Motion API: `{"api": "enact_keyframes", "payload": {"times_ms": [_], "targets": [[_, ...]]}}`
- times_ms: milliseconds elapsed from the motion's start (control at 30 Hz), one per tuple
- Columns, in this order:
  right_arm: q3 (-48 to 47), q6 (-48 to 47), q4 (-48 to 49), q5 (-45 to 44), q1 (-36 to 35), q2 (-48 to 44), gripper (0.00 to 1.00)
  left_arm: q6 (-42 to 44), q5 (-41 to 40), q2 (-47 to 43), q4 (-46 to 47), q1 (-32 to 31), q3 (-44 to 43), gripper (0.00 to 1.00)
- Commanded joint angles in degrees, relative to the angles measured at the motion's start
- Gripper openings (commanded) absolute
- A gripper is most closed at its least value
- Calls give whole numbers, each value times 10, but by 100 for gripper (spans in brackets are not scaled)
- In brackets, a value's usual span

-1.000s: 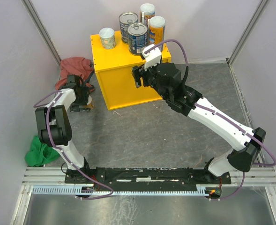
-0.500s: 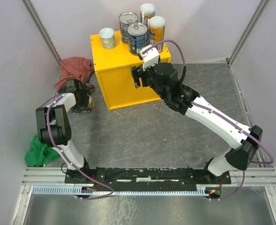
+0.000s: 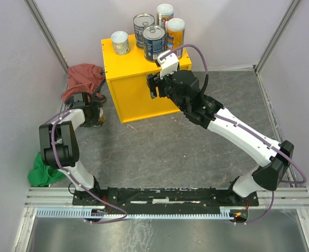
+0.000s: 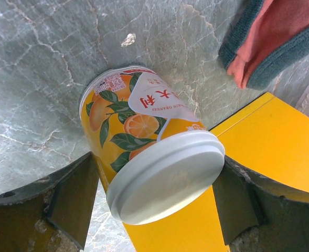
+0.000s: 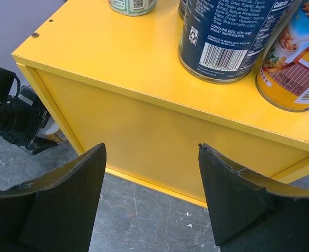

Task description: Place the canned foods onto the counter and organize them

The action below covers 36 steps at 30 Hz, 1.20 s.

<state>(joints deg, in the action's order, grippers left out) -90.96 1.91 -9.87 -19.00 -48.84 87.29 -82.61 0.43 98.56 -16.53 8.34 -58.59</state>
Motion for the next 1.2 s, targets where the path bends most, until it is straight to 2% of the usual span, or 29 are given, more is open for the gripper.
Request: {"api": "enact_keyframes", "payload": {"times_ms": [0, 267, 367, 600, 733, 1000, 1167], "targets": [[-11, 11, 26, 11, 2, -20, 78, 36, 5, -38, -1, 2, 27, 64], [-10, 20, 19, 19, 2, -31, 78, 61, 6, -98, -2, 0, 70, 53], [-6, 24, 18, 23, 1, -37, 78, 75, 6, -130, -3, 1, 91, 45], [6, 35, 15, 27, -1, -54, 78, 113, 19, -199, -5, -4, 140, 37], [13, 37, 12, 25, -3, -62, 78, 142, 30, -229, -5, -16, 165, 36], [32, 42, 7, 20, -4, -81, 78, 165, 22, -257, -1, -97, 211, 36], [35, 43, 3, 20, -7, -87, 78, 173, -22, -301, -41, -135, 183, 42]]}}
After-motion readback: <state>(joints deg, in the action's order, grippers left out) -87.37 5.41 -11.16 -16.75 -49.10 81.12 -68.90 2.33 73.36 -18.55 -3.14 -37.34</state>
